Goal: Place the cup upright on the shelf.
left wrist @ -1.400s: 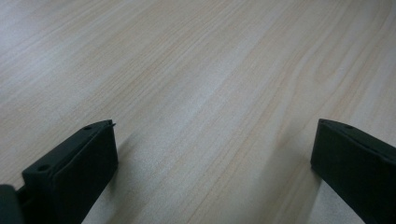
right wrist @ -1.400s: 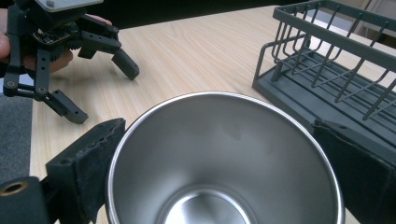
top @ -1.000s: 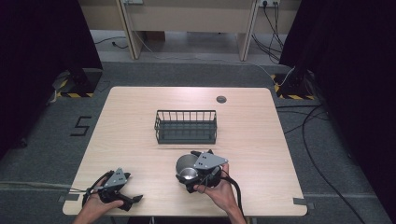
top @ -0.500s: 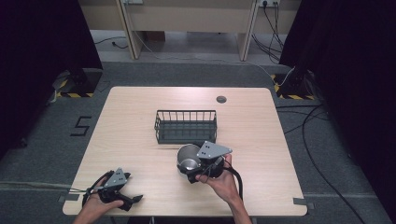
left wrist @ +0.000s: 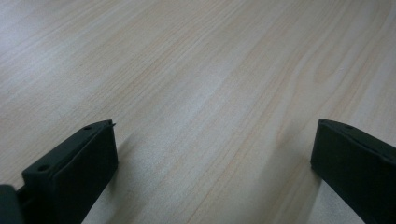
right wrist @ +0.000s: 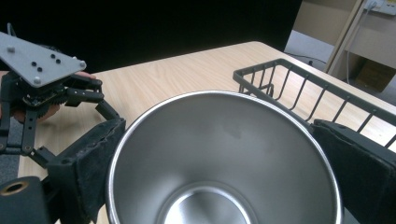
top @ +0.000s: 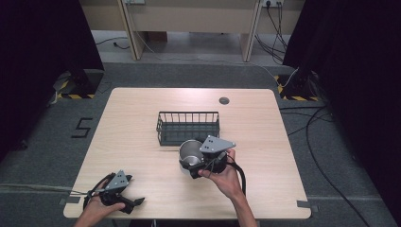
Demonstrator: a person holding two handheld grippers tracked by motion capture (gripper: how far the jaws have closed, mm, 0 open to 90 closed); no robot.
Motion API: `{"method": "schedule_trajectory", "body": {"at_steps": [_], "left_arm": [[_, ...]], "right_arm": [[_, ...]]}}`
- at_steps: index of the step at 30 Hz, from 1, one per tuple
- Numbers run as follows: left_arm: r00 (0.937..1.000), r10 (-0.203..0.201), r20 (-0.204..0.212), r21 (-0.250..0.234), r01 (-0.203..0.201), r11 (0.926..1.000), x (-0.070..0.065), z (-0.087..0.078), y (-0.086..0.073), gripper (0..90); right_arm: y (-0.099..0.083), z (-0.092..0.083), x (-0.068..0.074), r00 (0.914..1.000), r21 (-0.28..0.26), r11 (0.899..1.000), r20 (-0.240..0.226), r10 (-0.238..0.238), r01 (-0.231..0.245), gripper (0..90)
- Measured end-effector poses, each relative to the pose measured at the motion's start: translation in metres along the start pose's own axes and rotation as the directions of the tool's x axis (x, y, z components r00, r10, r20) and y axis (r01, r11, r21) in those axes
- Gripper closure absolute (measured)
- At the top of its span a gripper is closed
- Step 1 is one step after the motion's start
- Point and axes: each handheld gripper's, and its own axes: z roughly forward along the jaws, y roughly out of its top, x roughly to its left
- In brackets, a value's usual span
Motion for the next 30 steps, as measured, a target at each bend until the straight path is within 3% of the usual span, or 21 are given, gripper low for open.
{"method": "schedule_trajectory", "body": {"at_steps": [18, 30], "left_arm": [[1.0000, -0.002, 0.000, -0.002, 0.002, 1.0000, 0.000, 0.000, 0.000, 0.0], [1.0000, -0.004, 0.000, -0.003, 0.004, 1.0000, 0.000, 0.000, 0.000, 0.0]], "right_arm": [[0.029, 0.000, -0.021, 0.9999, 0.002, 1.000, 0.002, 0.010, -0.010, 6.4], [0.061, 0.007, -0.035, 0.9999, -0.010, 1.000, 0.012, 0.006, -0.006, 6.4]]}}
